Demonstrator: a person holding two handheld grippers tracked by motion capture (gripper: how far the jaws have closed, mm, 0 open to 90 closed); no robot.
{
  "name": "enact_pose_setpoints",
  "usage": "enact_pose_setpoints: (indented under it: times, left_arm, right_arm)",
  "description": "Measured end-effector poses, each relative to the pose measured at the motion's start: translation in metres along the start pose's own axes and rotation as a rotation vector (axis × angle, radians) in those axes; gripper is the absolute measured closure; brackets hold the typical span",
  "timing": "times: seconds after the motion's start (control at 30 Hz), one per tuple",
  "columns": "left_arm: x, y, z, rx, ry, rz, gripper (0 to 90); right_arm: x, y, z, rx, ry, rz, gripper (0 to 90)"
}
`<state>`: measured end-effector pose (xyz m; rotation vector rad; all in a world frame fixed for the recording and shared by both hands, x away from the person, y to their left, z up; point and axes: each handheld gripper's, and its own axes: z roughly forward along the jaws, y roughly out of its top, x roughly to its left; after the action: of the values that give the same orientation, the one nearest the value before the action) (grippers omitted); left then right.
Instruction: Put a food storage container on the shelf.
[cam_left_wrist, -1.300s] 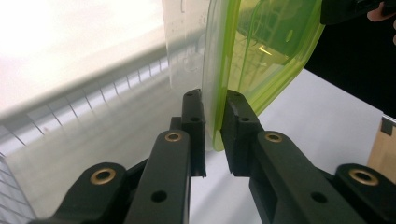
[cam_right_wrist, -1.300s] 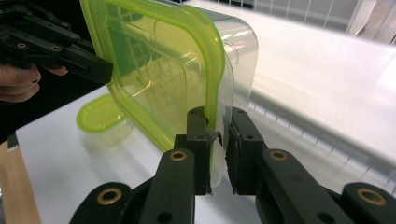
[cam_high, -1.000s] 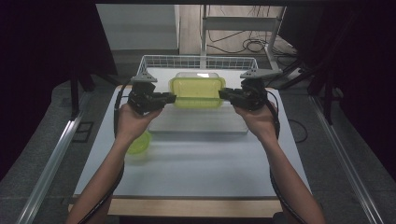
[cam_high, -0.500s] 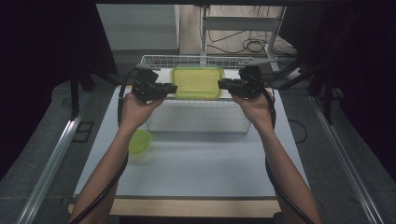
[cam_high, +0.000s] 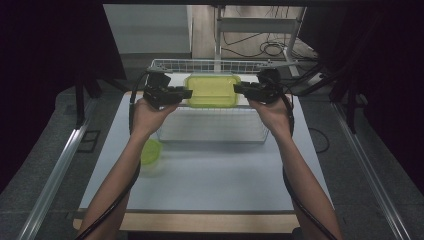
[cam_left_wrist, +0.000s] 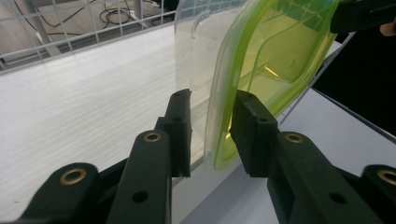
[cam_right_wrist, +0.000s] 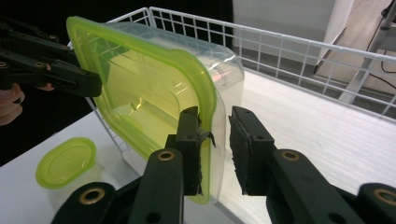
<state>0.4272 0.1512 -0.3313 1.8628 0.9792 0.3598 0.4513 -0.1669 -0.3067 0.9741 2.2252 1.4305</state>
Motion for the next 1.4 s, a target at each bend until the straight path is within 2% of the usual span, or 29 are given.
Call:
enact_pose_setpoints:
  times: [0.07, 0.2, 0.33, 0.47, 0.63, 0.67, 0.7, 0.77, 0.83, 0.93, 1.13, 1.2, 1.33, 1.37, 1.4]
  left_arm:
    - [0.002, 0.002, -0.002, -0.025, 0.002, -0.02, 67.1]
    - [0.004, 0.003, -0.003, -0.039, -0.002, -0.022, 67.4]
    - [0.004, 0.005, -0.003, -0.046, -0.009, -0.025, 76.1]
    - [0.004, 0.009, -0.003, -0.034, -0.005, -0.025, 78.9]
    - [0.004, 0.011, -0.005, -0.051, -0.006, -0.026, 78.2]
    - [0.005, 0.011, -0.005, -0.058, -0.002, -0.022, 74.8]
    - [0.005, 0.012, -0.005, -0.078, -0.002, -0.036, 72.9]
    - [0.005, 0.012, -0.005, -0.088, -0.001, -0.041, 72.0]
    - [0.005, 0.012, -0.005, -0.088, 0.0, -0.045, 72.2]
    - [0.006, 0.013, -0.005, -0.079, 0.009, -0.046, 79.3]
    - [0.007, 0.016, -0.005, -0.075, 0.014, -0.059, 82.3]
    - [0.009, 0.017, -0.004, -0.075, 0.004, -0.079, 82.8]
    - [0.011, 0.019, -0.003, -0.07, -0.015, -0.102, 83.2]
    - [0.011, 0.019, -0.003, -0.066, -0.02, -0.108, 83.4]
    - [0.011, 0.02, -0.002, -0.065, -0.022, -0.115, 83.4]
  right_arm:
    - [-0.002, 0.001, 0.0, -0.01, -0.005, 0.005, 71.0]
    - [-0.003, 0.002, -0.001, -0.018, -0.004, 0.008, 73.1]
    - [-0.003, 0.004, 0.0, -0.02, -0.003, 0.009, 78.2]
    - [-0.003, 0.006, 0.001, -0.018, -0.006, 0.011, 78.9]
    - [-0.007, 0.01, 0.0, -0.012, 0.022, 0.045, 79.7]
    - [-0.009, 0.012, 0.001, -0.006, 0.021, 0.052, 79.8]
    - [-0.009, 0.013, 0.001, 0.001, 0.014, 0.056, 79.8]
    - [-0.011, 0.014, 0.003, 0.003, 0.011, 0.066, 79.8]
    - [-0.012, 0.014, 0.004, 0.006, 0.014, 0.075, 79.8]
    - [-0.015, 0.017, 0.005, 0.012, 0.015, 0.094, 79.7]
    - [-0.019, 0.02, 0.008, 0.025, 0.017, 0.122, 79.5]
    - [-0.021, 0.021, 0.008, 0.024, 0.023, 0.14, 78.9]
    - [-0.023, 0.02, 0.009, 0.014, 0.026, 0.145, 77.6]
    - [-0.024, 0.018, 0.01, 0.012, 0.021, 0.144, 73.0]
    - [-0.024, 0.018, 0.01, 0.012, 0.021, 0.144, 73.0]
